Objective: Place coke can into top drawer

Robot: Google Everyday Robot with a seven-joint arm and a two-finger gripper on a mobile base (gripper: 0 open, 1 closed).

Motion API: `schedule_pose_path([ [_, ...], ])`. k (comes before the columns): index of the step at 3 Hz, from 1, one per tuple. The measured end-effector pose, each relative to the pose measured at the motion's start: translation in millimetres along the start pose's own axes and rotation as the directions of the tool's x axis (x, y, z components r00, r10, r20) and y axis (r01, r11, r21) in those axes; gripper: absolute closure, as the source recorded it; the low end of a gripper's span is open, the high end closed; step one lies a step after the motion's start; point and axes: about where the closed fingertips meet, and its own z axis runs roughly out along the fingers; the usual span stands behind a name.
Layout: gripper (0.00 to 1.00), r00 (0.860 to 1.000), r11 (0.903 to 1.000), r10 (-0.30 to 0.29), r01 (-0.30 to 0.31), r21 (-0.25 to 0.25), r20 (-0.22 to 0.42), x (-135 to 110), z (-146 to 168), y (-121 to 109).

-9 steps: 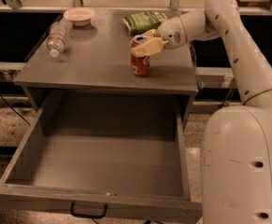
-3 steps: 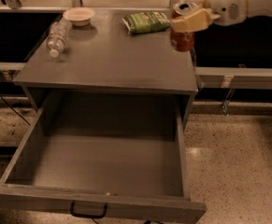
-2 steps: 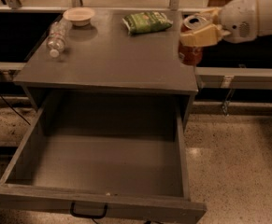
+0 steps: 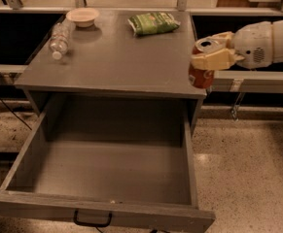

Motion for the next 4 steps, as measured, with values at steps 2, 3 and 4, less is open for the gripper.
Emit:
schedule_pose_path([
  [2,1.0,0.998,0.9961,0.055,-0.057,0.067,0.028,18.6,-41.0,22.2],
  [3,1.0,0.995,0.9927,0.095,-0.098,0.071,0.037,34.4,-49.7,39.2],
  [4,1.0,0.994,0.9934,0.108,-0.108,0.038,0.003,54.1,-35.0,60.0],
])
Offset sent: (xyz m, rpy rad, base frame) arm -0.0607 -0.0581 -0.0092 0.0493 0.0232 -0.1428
